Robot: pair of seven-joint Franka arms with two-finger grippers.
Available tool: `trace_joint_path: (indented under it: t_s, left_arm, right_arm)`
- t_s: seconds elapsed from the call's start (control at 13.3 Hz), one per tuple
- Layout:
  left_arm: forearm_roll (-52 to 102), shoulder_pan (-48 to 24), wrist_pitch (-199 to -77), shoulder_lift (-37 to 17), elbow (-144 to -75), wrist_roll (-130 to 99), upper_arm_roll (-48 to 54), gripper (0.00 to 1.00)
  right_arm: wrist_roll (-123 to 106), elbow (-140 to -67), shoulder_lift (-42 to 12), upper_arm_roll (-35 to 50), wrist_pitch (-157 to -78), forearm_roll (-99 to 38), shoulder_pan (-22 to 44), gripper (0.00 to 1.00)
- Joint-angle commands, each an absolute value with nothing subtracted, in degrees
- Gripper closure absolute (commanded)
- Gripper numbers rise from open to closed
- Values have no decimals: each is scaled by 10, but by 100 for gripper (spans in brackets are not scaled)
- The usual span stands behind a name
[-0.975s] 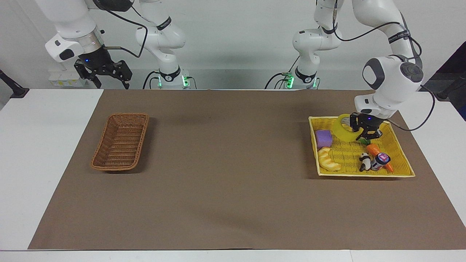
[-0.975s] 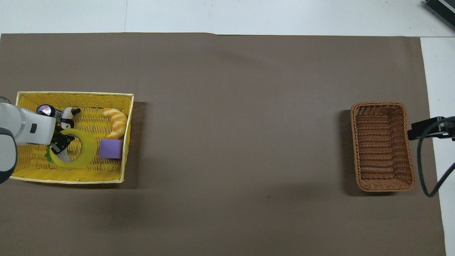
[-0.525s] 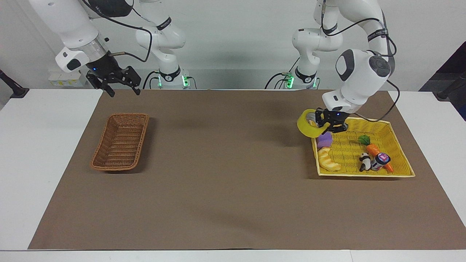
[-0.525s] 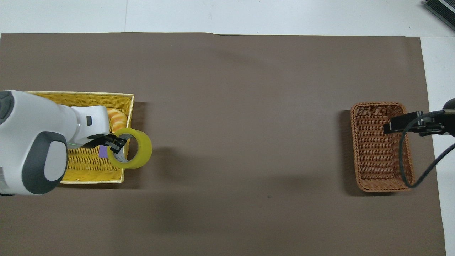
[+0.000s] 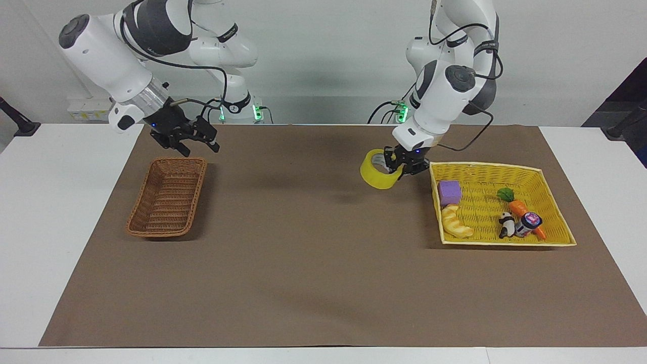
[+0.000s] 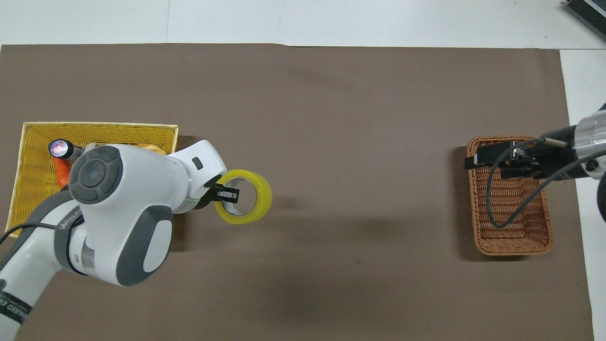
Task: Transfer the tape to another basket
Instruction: 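Lift the tape with the left gripper while the right gripper approaches it, then grasp the tape with the right gripper while the left gripper releases it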
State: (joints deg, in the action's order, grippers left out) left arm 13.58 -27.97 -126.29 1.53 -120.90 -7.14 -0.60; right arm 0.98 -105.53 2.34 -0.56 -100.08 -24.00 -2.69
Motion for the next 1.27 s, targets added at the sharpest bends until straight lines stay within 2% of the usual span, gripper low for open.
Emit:
trace_joint_path:
  t_s: [0.0, 0.15, 0.38, 0.6, 0.9, 1.2]
  left_arm:
    - [146, -332, -1296, 0, -1208, -164, -17, 100]
    - [146, -359, -1355, -22, -1204, -239, -17, 100]
    - [145, -404, -1374, -45, -1194, -326, -18, 100]
    - [146, -406, -1376, -61, -1160, -364, -17, 100]
    - [148, -412, -1390, -78, -1128, -416, -12, 100]
    - [179, -418, -1390, -79, -1128, -420, -9, 100]
  right_arm:
    - [10, -1094, 23, -3, -1034, -307, -27, 0]
    - [-26, -1126, 23, -2, -1055, -366, -17, 0]
    - [-66, -1168, 18, -2, -1114, -431, 8, 0]
    - [-73, -1205, 13, -2, -1220, -488, 64, 0]
    - [-73, -1236, -3, -2, -1308, -525, 128, 0]
    - [-110, -1244, 5, -2, -1319, -625, 133, 0]
